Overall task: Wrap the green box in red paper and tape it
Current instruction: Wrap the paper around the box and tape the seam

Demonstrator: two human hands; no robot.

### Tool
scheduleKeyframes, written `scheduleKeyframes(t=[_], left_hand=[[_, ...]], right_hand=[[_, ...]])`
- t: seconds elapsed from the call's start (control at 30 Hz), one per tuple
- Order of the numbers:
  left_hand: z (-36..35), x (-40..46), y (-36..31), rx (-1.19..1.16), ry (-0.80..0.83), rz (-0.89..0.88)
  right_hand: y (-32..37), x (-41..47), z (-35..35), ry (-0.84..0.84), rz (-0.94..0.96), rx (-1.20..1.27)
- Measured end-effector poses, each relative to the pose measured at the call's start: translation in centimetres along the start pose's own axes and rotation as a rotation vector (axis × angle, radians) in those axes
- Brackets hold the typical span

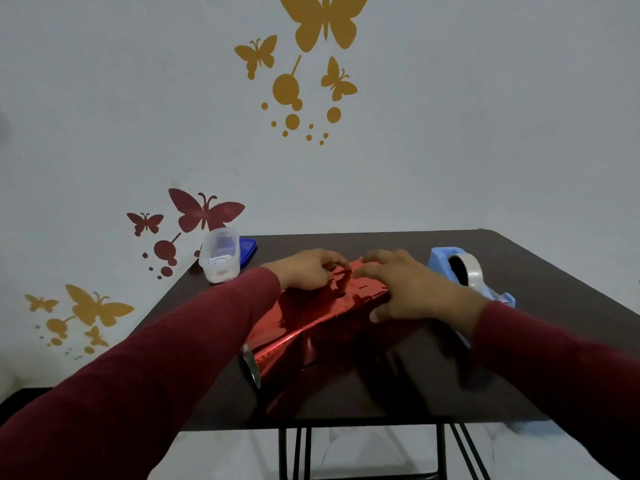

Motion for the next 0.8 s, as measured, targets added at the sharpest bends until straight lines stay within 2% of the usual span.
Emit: scheduleKeyframes(t=[0.1,0.3,0.4,0.57,0.8], left_hand=[[-0.6,0.2,-1.0,-0.014,0.011,-0.039],[1.1,-0.9,-0.5,0.09,-0.042,-0.115],[1.6,-2.3,0.3,0.143,0.017,-0.137],[1.4,-3.2,0.9,0.098,-0.113,-0.148],[1.3,-4.8,-0.9,0.387,-0.24,-0.254]], right_hand=[[-0.4,0.1,-1.0,-0.087,0.105,0.017],[0.0,-0.2,-2.5,-0.313,0.067,-0.049],[0.6,-0.4,-2.6,-0.357,0.054,-0.027],[1.9,-0.9,-2.5,-0.4,0.121,-0.021],[1.1,-1.1,-2.0,-0.317,0.124,-0.082]])
Point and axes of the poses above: each hand's wrist, its own x-axis towards the middle knuckle, its own z-axis out of the back of the hand, y = z × x, the point moved 5 cm from there along x, towards the middle knuckle, and after that the axes turned 7 degrees about -z, right-handed, at the moved point
